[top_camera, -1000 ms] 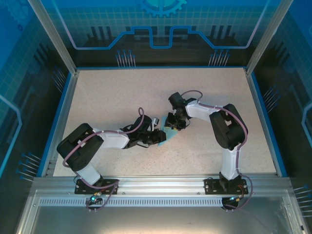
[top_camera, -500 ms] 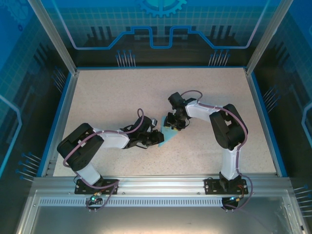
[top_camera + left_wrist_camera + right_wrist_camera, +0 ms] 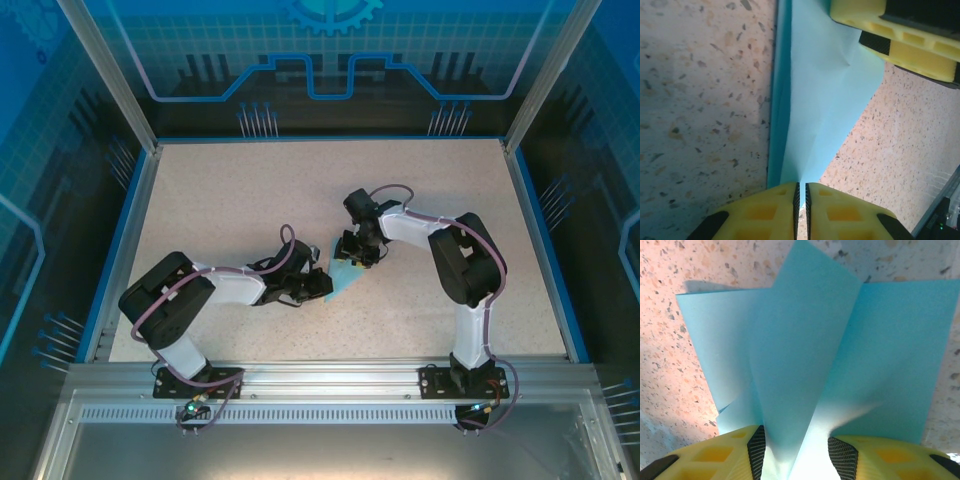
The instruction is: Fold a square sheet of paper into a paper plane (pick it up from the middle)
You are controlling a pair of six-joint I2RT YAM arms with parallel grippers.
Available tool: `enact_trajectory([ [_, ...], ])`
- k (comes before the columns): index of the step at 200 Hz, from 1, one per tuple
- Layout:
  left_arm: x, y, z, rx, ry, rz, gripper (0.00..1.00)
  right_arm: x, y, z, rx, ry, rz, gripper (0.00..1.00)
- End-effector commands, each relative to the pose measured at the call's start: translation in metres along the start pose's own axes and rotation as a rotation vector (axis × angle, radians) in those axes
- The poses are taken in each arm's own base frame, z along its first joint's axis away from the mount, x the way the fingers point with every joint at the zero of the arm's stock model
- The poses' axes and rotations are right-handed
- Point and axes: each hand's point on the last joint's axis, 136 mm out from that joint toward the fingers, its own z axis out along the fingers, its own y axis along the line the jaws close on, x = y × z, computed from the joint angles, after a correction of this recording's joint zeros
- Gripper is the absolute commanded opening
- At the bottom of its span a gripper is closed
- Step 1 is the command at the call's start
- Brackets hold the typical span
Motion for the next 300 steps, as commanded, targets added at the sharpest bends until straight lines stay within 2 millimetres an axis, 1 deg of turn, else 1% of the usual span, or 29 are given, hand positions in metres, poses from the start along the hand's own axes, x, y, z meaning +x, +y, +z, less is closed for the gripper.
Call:
enact_trajectory([
  [1,0.011,0.02,0.001,-0.07,0.022,-0.039,0.16,0.042,-0.127,0.063,0.465,0.131,0.069,0.48],
  [36,0.011,0.019,0.002,-0.066,0.027,-0.037,0.16,0.042,-0.129,0.063,0.474,0.131,0.069,0.48],
  [66,0.014,0.022,0.004,-0.076,0.037,-0.045,0.16,0.043,-0.13,0.066,0.486,0.139,0.063,0.48],
  [92,0.014,0.022,0.003,-0.079,0.04,-0.043,0.17,0.044,-0.132,0.068,0.504,0.144,0.054,0.48],
  [104,0.011,0.016,0.0,-0.062,0.032,-0.037,0.19,0.045,-0.134,0.069,0.515,0.146,0.05,0.48],
  [117,0.006,0.004,-0.005,-0.032,0.013,-0.019,0.22,0.045,-0.135,0.07,0.525,0.147,0.047,0.48],
  [143,-0.013,-0.025,-0.02,0.041,-0.053,0.022,0.24,0.046,-0.138,0.072,0.535,0.149,0.048,0.48],
  [158,-0.022,-0.036,-0.026,0.077,-0.086,0.033,0.24,0.046,-0.139,0.073,0.538,0.151,0.05,0.48],
  [169,-0.026,-0.041,-0.026,0.092,-0.104,0.039,0.23,0.047,-0.138,0.074,0.538,0.152,0.051,0.48],
  [191,-0.033,-0.045,-0.023,0.103,-0.126,0.039,0.22,0.047,-0.138,0.074,0.535,0.15,0.057,0.48],
  [222,-0.037,-0.044,-0.012,0.089,-0.121,0.04,0.21,0.047,-0.139,0.075,0.536,0.152,0.061,0.48],
  [265,-0.032,-0.026,0.0,0.023,-0.096,0.018,0.21,0.047,-0.138,0.076,0.527,0.154,0.068,0.48],
  [300,-0.031,-0.013,0.005,-0.024,-0.087,0.006,0.17,0.047,-0.138,0.076,0.527,0.154,0.07,0.48],
])
